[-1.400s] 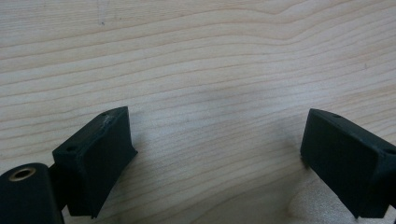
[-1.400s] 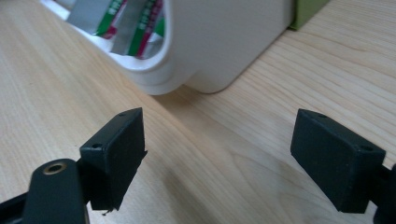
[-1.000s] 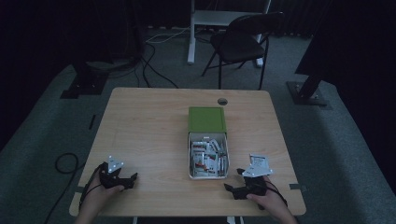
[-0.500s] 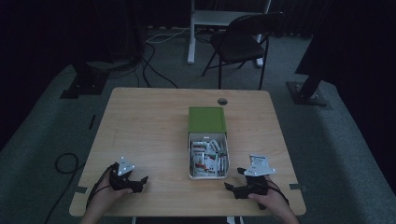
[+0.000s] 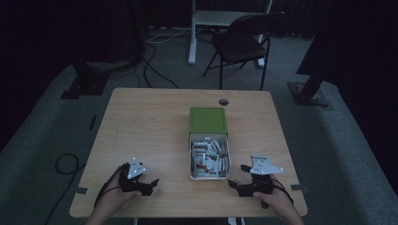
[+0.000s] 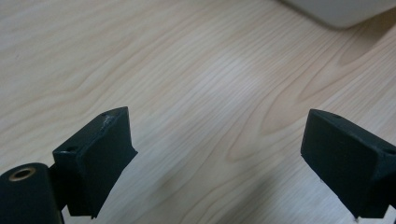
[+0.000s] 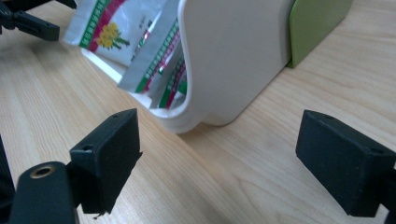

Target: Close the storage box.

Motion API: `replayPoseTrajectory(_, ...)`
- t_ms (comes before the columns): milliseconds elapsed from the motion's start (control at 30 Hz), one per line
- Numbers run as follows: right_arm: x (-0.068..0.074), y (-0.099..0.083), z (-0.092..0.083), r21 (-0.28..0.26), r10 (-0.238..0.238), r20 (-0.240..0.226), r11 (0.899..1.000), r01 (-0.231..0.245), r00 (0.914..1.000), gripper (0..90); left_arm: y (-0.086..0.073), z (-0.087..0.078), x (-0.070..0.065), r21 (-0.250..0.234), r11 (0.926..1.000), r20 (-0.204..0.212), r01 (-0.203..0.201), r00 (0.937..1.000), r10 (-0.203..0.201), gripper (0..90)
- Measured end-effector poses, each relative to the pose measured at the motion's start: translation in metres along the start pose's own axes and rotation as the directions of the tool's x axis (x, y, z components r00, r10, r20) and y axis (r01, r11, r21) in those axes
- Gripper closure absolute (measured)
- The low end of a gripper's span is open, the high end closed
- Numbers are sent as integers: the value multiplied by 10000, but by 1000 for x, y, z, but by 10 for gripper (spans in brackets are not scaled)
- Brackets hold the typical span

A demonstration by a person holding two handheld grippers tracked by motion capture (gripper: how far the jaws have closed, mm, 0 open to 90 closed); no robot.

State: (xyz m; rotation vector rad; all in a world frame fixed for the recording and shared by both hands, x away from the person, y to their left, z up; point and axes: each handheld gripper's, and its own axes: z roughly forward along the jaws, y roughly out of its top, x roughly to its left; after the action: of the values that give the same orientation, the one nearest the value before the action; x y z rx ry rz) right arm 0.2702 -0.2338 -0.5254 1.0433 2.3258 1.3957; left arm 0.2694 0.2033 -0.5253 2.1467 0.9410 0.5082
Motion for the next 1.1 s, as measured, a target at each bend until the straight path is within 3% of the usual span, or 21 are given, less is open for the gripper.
replayPoseTrajectory(167, -1, 3, -3, -240, 216, -7, 9995, -216, 9998, 135, 8, 2, -9, -319, 9993, 312, -196, 9993, 206, 97)
replayPoseTrajectory(700, 2, 16, -4, -673, 166, -35, 9976, -168, 9999, 136, 31, 10, -31, -1202, 9920, 1141, -376, 9921, 515, 98)
replayPoseTrajectory(767, 2, 18, -5, -740, 147, -45, 9971, -150, 9999, 136, 35, 11, -33, -1330, 9892, 1062, -616, 9914, 760, 98)
replayPoseTrajectory(967, 1, 23, -5, -985, 187, -51, 9950, -191, 9998, 137, 47, 14, -42, -2028, 9767, 1119, -701, 9893, 942, 98)
replayPoseTrajectory(1100, -1, 25, -4, -1017, 249, -83, 9945, -256, 9997, 139, 51, 17, -46, -2122, 9742, 1149, -768, 9880, 1029, 98)
